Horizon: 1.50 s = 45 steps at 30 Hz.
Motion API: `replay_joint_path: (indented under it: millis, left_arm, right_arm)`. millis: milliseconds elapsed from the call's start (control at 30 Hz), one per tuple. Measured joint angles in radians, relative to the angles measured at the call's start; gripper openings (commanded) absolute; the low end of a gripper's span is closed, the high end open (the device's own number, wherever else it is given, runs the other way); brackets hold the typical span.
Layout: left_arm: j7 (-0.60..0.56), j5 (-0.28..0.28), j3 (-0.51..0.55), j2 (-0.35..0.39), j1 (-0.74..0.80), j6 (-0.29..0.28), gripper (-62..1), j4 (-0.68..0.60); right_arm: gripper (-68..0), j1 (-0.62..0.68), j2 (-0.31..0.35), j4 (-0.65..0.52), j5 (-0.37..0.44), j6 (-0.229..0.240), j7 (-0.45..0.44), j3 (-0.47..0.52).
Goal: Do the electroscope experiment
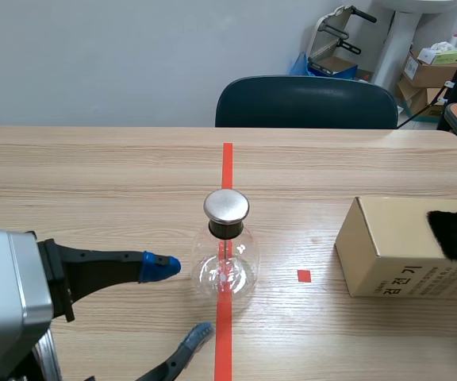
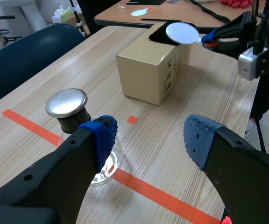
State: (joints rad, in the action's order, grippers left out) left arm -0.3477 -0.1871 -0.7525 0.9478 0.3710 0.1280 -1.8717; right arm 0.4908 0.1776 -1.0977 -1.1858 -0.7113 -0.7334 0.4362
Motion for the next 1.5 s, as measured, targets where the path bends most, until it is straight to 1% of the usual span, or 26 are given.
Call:
replay_joint_path:
  millis: [133, 200, 267, 400, 467, 1000, 1033, 1067, 1167, 1233, 1367, 1433, 1467, 1500]
  left_arm:
    - [0.000, 0.000, 0.000, 0.000, 0.000, 0.000, -26.8, 0.000]
    - [0.000, 0.000, 0.000, 0.000, 0.000, 0.000, -26.8, 0.000]
    - [0.000, 0.000, 0.000, 0.000, 0.000, 0.000, -26.8, 0.000]
    - [0.000, 0.000, 0.000, 0.000, 0.000, 0.000, -26.8, 0.000]
    - [0.000, 0.000, 0.000, 0.000, 0.000, 0.000, -26.8, 0.000]
    - [0.000, 0.000, 0.000, 0.000, -0.001, 0.000, -26.9, 0.002]
    - [0.000, 0.000, 0.000, 0.000, -0.003, 0.000, -27.2, 0.003]
    - [-0.001, 0.000, 0.000, 0.000, -0.006, 0.000, -29.5, 0.004]
    - [0.013, 0.000, 0.000, -0.023, -0.035, -0.001, -39.2, 0.033]
    - [0.024, 0.000, 0.000, -0.052, -0.066, -0.009, -41.9, 0.075]
    - [0.023, 0.000, 0.000, -0.099, -0.128, -0.038, -42.0, 0.174]
    - [0.023, 0.000, 0.000, -0.119, -0.161, -0.054, -46.3, 0.224]
    - [0.023, -0.002, 0.000, -0.131, -0.176, -0.058, -48.0, 0.247]
    - [0.024, -0.006, 0.000, -0.143, -0.192, -0.066, -48.4, 0.270]
  right_arm:
    - [-65.8, 0.000, 0.000, 0.000, 0.000, 0.000, 0.111, 0.000]
    - [-65.8, 0.000, 0.000, 0.000, 0.000, 0.000, 0.112, 0.000]
    - [-65.8, 0.000, 0.000, 0.000, 0.000, 0.000, 0.077, 0.000]
    - [-65.8, 0.000, 0.000, 0.000, 0.000, 0.000, -0.058, 0.000]
    - [-65.8, 0.000, 0.000, 0.000, 0.000, 0.000, -0.094, 0.000]
    - [-65.8, 0.000, 0.000, 0.000, 0.000, 0.000, -0.101, 0.000]
    - [-65.8, 0.000, 0.000, 0.000, 0.000, 0.000, -0.105, 0.000]
    - [-65.8, 0.000, 0.000, 0.000, 0.000, 0.000, -0.104, 0.000]
    - [-65.8, 0.002, 0.000, -0.024, 0.020, 0.005, -0.101, 0.000]
    - [-65.8, 0.010, 0.000, -0.084, 0.051, 0.057, -0.095, 0.000]
    - [-65.8, 0.026, 0.001, -0.267, 0.075, 0.177, -0.060, 0.000]
    - [-65.8, 0.037, 0.002, -0.352, 0.096, 0.220, -0.023, -0.006]
    - [-65.8, 0.042, 0.004, -0.391, 0.101, 0.232, 0.005, -0.016]
    - [-65.8, 0.046, 0.006, -0.426, 0.108, 0.245, 0.029, -0.031]
